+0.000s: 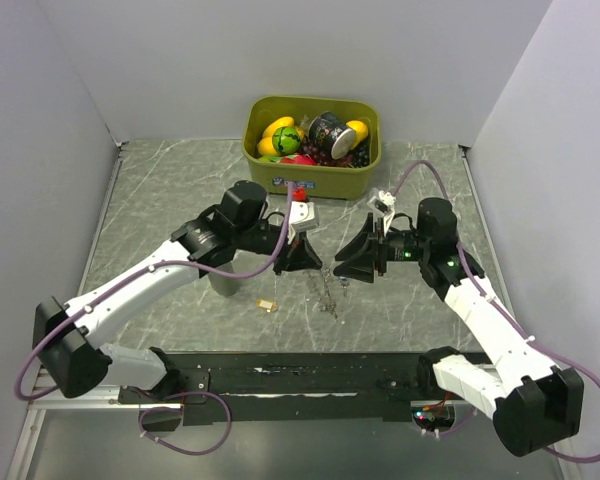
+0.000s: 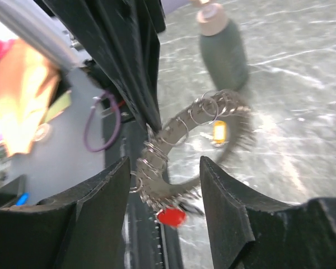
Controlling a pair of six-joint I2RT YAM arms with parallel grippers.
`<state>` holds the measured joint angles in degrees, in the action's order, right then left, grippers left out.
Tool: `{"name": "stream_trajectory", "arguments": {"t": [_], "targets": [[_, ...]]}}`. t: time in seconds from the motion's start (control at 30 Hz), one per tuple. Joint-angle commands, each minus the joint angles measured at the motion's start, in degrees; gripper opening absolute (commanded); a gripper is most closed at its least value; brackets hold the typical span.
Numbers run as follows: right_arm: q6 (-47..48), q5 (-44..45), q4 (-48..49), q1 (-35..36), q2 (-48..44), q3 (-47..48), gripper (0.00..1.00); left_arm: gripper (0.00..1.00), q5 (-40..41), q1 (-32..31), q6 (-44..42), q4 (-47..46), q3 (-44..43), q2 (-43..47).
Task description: Put the keys on the keyring
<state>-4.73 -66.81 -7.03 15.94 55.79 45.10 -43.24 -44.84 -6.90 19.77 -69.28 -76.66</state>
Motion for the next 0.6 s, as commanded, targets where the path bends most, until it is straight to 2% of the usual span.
{"name": "stream_trajectory", "arguments": {"t": [0.0,0.3,0.43,0.57], "targets": [[-2.6,-6.6,4.1,1.1,1.1,4.1,0.58,0.01,-3.5,-0.2,-2.3,-5.5,0.3,2.6],[-5.3,-6.4,6.0,4.4,0.6,5.3,0.57,0.01,-5.1,-0.2,-1.7,-5.2,-1.3,1.8],[-5.2,-4.4,6.1,5.7,1.8,4.9,0.53,0.01,-6.1,-0.2,-0.8,-6.7,-1.2,2.0],[-4.9,-3.2,5.5,5.8,2.7,5.1,0.45,0.01,-6.5,-0.2,0.0,-8.3,-0.3,2.6]]}}
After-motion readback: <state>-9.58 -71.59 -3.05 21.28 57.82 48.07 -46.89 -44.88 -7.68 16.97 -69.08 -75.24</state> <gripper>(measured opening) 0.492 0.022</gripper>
